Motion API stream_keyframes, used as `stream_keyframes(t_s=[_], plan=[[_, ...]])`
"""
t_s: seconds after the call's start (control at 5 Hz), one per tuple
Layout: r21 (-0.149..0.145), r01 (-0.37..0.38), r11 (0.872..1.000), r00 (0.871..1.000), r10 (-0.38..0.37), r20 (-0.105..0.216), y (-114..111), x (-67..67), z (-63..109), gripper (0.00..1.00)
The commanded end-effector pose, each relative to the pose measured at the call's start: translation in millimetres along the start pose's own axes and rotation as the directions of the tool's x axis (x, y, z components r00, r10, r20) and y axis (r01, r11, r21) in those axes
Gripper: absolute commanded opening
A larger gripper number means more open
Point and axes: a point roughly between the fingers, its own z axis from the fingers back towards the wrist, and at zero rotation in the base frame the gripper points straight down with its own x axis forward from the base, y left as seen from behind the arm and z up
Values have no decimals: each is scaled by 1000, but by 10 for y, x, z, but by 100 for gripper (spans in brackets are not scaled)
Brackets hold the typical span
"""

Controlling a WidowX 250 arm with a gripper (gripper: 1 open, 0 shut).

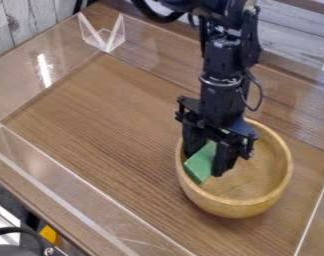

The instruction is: Remove the green block from inside the brown bowl and put it on the table

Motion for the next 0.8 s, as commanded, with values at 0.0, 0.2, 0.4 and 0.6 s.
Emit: stream_keyframes(t_s=[0.0, 0.2, 0.4, 0.6], plan=[[9, 8, 1000, 998, -8, 65, -32, 9, 105, 0], [1, -51, 999, 996, 51, 74, -142, 67, 147, 0], [-8, -108, 994, 991, 108, 82, -251, 124, 191, 0], [-9, -116, 993, 990, 116, 84, -200, 149, 207, 0]])
